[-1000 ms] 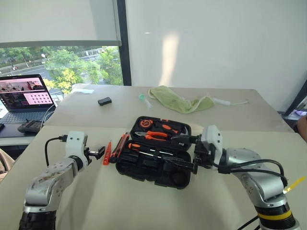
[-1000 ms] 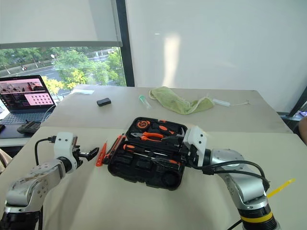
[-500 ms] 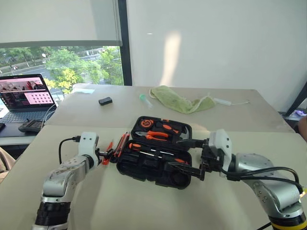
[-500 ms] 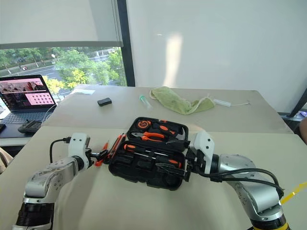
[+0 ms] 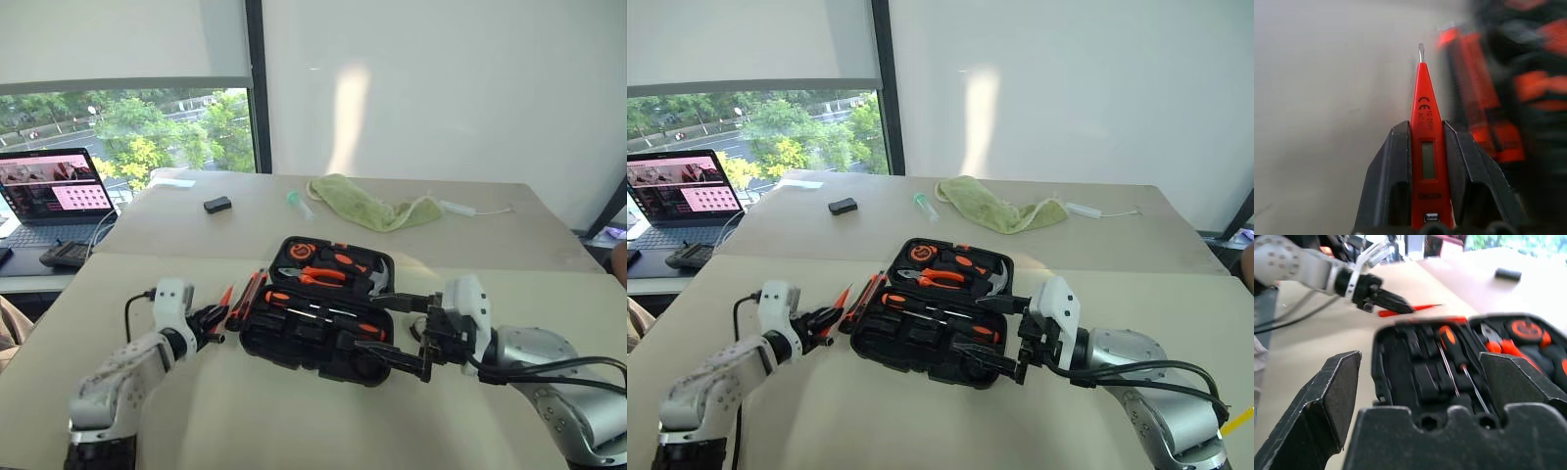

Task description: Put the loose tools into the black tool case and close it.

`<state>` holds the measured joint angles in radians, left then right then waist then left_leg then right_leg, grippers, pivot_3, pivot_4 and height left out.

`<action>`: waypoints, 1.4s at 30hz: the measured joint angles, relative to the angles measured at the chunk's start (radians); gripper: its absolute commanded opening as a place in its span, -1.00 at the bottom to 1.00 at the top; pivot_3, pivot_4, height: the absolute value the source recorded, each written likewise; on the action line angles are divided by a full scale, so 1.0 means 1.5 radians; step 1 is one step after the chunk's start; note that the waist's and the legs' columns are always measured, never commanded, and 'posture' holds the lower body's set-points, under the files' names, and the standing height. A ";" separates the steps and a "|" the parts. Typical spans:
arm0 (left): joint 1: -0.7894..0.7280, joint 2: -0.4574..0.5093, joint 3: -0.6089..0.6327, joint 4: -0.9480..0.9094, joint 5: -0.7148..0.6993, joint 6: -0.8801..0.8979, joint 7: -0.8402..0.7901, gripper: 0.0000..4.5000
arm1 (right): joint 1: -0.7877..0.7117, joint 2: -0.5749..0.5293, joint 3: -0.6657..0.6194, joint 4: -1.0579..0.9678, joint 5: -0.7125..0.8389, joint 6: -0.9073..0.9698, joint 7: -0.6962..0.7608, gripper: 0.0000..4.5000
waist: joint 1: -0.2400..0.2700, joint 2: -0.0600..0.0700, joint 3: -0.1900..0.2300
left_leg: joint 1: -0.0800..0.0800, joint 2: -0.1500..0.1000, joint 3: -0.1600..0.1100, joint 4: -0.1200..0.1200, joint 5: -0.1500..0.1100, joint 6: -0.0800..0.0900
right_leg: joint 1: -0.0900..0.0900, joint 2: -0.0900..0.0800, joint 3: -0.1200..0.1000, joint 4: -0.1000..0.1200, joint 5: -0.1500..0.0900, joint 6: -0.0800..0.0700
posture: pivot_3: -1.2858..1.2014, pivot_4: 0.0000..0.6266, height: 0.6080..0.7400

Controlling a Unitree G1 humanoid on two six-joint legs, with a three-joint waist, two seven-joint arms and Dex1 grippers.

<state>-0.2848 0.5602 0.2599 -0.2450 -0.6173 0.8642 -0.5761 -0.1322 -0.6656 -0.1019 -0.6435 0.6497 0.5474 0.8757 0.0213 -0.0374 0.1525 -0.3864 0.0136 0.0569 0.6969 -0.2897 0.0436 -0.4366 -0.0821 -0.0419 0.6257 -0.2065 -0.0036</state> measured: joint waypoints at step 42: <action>-0.423 0.009 -0.390 0.624 0.372 -0.647 -0.672 -0.79 | 0.155 0.006 -0.032 -0.117 -0.010 -0.027 -0.158 1.00 | -0.005 0.001 0.001 | -0.002 -0.001 0.003 0.006 -0.002 0.004 | 0.000 0.003 0.001 0.000 0.001 0.005 | 0.03 -0.52 1.00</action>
<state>-0.9191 0.5739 -0.3253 0.6913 -0.0588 -0.1062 -1.5837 0.0998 -0.6568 -0.1500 -0.8196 0.6352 0.5071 0.6385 0.0131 -0.0361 0.1534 -0.3898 0.0127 0.0618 0.7062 -0.2931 0.0502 -0.4373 -0.0769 -0.0403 0.6260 -0.2053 0.0032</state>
